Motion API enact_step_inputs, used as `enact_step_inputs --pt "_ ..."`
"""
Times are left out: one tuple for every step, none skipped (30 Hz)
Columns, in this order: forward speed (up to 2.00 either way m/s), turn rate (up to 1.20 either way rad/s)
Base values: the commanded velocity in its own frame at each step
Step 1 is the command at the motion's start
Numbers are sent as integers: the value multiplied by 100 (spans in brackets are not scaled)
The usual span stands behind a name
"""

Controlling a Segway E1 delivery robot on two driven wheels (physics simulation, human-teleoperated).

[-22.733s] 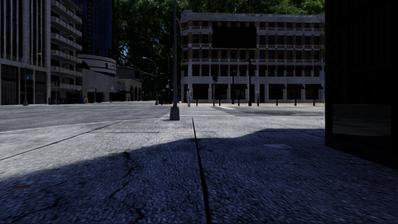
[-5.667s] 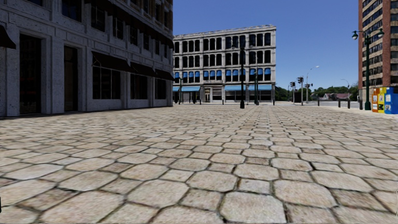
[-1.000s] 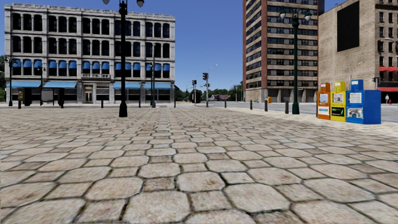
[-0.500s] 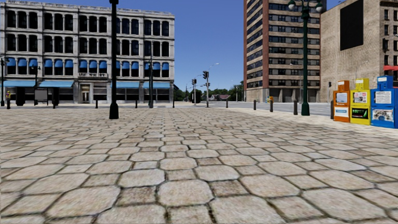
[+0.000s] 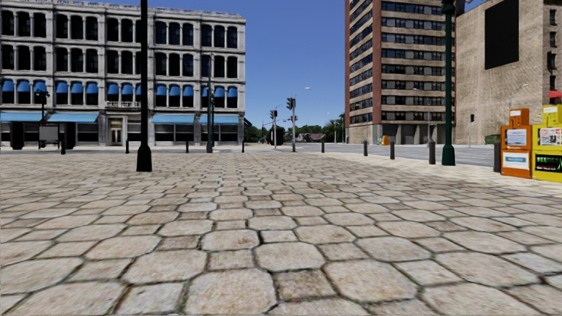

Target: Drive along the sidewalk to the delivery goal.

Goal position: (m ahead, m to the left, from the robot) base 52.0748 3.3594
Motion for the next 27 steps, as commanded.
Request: enact_step_inputs --pt "200 0" --pt "200 0" --pt "200 0" --pt "200 0" --pt "200 0" --pt "200 0" --pt "200 0" --pt "200 0" --pt "200 0" --pt "200 0" --pt "200 0" --pt "200 0" --pt "200 0" --pt "200 0" --pt "200 0" --pt "200 0" --pt "200 0" --pt "200 0" --pt "200 0" --pt "200 0" --pt "200 0" --pt "200 0" --pt "200 0" --pt "200 0" --pt "200 0" --pt "200 0" --pt "200 0"
